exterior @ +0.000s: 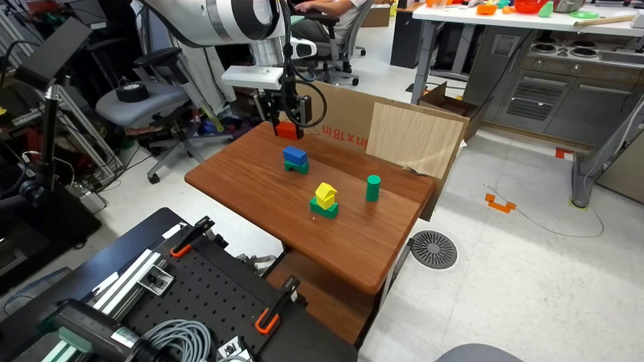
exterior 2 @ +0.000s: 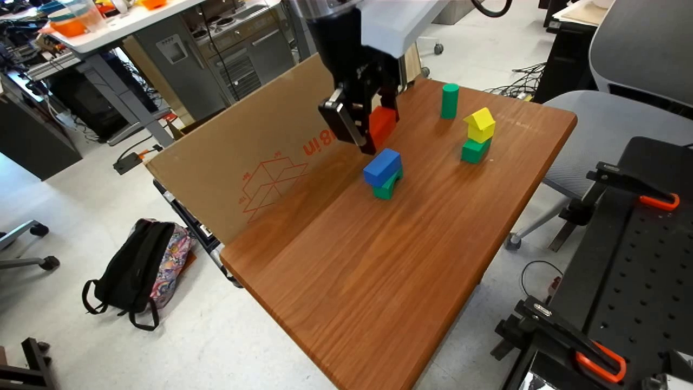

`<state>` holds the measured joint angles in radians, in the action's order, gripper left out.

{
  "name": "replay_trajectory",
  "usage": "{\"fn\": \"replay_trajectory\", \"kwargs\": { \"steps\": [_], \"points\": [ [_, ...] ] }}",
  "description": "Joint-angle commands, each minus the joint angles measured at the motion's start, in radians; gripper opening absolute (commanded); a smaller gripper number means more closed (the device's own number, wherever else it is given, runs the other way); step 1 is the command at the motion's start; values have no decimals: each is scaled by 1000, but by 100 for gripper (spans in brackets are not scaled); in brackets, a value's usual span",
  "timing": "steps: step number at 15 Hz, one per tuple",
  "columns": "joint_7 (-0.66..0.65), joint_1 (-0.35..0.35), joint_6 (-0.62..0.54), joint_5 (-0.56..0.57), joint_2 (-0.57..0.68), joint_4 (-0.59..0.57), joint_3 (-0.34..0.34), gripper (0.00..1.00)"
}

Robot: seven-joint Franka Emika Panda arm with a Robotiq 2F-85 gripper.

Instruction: Put the orange block on top of the blue block

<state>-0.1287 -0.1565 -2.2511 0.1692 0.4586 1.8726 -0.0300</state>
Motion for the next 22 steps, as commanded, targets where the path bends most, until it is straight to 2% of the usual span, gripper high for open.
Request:
{"fn": "replay_trajectory", "kwargs": {
  "steps": [1,18,22],
  "points": [
    [-26,-8,63,9,58,-86,12,42],
    [-16,-3,197,-8,183,-204,8,42],
    [60,17,215,-32,182,-226,-16,42]
  ]
}}
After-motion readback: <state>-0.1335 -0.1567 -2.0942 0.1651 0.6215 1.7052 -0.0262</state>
